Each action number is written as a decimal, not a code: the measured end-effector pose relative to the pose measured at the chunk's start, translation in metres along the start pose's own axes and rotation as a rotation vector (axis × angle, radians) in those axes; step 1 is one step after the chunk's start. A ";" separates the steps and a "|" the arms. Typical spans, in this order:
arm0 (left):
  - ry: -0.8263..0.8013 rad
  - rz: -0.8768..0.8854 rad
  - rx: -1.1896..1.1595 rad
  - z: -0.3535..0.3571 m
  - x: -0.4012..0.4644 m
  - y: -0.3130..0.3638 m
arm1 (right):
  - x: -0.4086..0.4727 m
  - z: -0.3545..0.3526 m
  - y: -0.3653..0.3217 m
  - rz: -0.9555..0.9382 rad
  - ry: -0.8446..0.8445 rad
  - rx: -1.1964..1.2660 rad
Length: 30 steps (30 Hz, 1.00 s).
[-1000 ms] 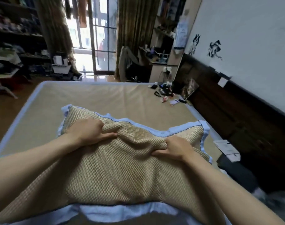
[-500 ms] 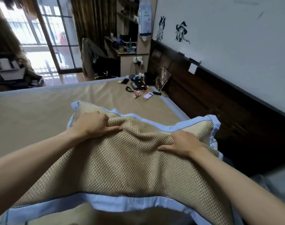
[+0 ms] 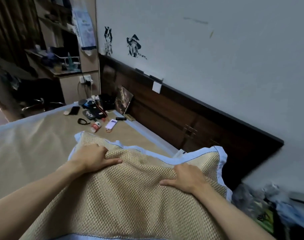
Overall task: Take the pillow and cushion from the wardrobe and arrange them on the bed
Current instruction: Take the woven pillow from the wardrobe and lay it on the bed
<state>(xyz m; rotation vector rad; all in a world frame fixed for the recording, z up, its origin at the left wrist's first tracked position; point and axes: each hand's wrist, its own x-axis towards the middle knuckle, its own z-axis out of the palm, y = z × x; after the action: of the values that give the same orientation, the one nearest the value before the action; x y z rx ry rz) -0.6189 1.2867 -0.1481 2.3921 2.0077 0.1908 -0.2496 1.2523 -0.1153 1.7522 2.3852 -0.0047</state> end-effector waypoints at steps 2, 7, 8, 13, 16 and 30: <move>-0.006 -0.002 -0.014 -0.006 0.032 -0.015 | 0.023 -0.006 -0.004 0.039 0.043 0.006; -0.054 0.044 0.091 -0.032 0.101 -0.027 | 0.070 0.007 -0.002 0.136 0.038 0.115; -0.067 0.071 0.122 -0.037 0.110 -0.025 | 0.077 0.011 -0.003 0.150 0.030 0.152; -0.181 0.108 0.222 -0.053 0.161 -0.016 | 0.118 0.017 0.007 0.159 -0.047 0.271; -0.248 0.070 0.264 -0.040 0.191 -0.016 | 0.159 0.028 0.026 0.133 -0.079 0.326; -0.222 -0.160 0.200 0.056 0.382 -0.022 | 0.387 0.064 0.150 -0.056 -0.089 0.296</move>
<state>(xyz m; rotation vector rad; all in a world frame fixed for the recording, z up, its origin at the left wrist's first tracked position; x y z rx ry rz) -0.5706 1.6698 -0.1728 2.2218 2.1863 -0.2773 -0.2096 1.6574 -0.2192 1.7584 2.4689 -0.4549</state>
